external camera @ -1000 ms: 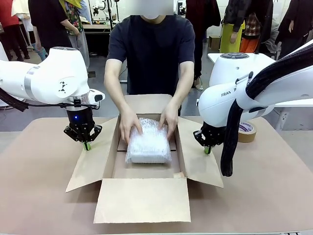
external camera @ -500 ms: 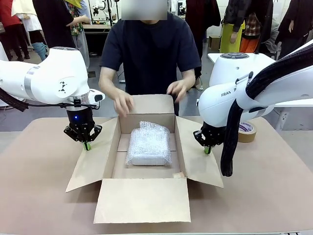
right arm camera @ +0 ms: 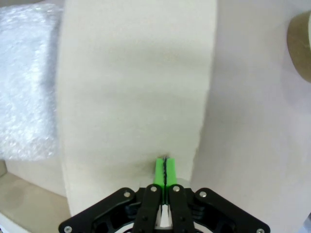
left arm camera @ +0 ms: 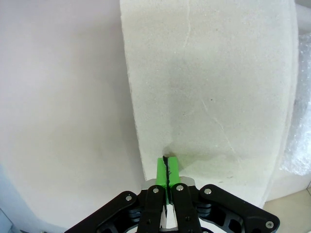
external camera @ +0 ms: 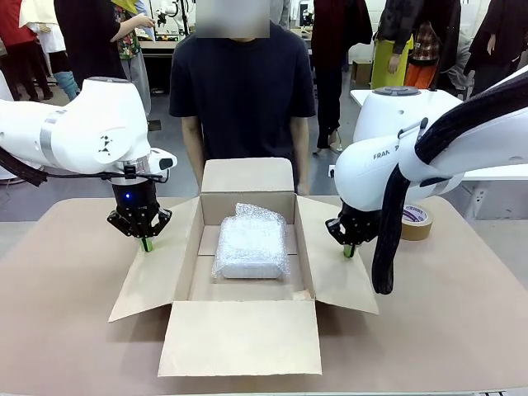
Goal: Wrap the clocks to prevent damage.
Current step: Once the human has placed the objects inside and stepped back, release both hands from the side flaps of the Package Box.
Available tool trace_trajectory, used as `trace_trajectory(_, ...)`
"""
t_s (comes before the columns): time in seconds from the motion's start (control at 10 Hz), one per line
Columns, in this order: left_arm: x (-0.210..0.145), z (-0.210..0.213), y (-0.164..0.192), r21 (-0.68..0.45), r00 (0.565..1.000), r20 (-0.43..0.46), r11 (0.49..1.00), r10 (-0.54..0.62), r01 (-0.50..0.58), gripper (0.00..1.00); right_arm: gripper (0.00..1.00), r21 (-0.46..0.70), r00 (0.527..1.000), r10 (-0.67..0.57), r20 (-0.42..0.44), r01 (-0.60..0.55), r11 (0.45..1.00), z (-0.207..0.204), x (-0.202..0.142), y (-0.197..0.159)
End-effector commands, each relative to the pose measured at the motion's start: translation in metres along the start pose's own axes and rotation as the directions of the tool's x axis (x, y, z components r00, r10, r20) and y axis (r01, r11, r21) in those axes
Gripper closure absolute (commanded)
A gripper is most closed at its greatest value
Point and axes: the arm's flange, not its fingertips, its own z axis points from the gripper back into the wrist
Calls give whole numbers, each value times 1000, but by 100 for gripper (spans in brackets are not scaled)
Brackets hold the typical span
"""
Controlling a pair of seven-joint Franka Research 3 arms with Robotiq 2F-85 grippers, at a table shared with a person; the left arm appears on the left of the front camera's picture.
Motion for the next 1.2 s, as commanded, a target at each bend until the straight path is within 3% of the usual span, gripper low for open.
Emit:
trace_trajectory(0.0, -10, 53, 9, 17, 996, 62, 998, -58, 57, 100, 99, 36, 991, 133, 31, -134, 990, 52, -4, 4)
trace_trajectory(0.2, -28, 128, 16, 35, 987, 120, 994, -103, 99, 100, 99, 15, 959, 271, 86, -273, 962, 134, -16, 22)
trace_trajectory(0.3, -41, 166, 20, 41, 976, 75, 978, -205, 202, 100, 99, 16, 908, 418, 30, -418, 908, 177, -25, 32)
trace_trajectory(0.4, -54, 191, 26, 84, 926, 28, 924, -375, 372, 100, 99, 32, 758, 642, -116, -643, 765, 206, -36, 34)
trace_trajectory(0.5, -64, 208, 32, 102, 854, 9, 850, -520, 517, 100, 99, 76, 618, 766, -178, -767, 637, 229, -47, 34)
trace_trajectory(0.6, -80, 218, 38, 154, 762, 28, 756, -647, 637, 100, 99, 41, 497, 837, -227, -854, 519, 246, -60, 30)
trace_trajectory(0.7, -99, 224, 46, 239, 659, 53, 650, -750, 721, 100, 99, 80, 464, 863, -201, -870, 487, 257, -66, 18)
trace_trajectory(0.8, -103, 228, 55, 229, 686, 134, 696, -715, 680, 100, 99, 20, 556, 811, -182, -823, 568, 258, -63, 4)
trace_trajectory(0.9, -90, 231, 31, 149, 774, 2, 765, -633, 626, 100, 99, 105, 594, 787, -169, -783, 613, 255, -76, 35)
trace_trajectory(1.1, -90, 231, 31, 149, 774, 2, 765, -633, 626, 100, 99, 105, 594, 787, -169, -783, 613, 255, -76, 35)
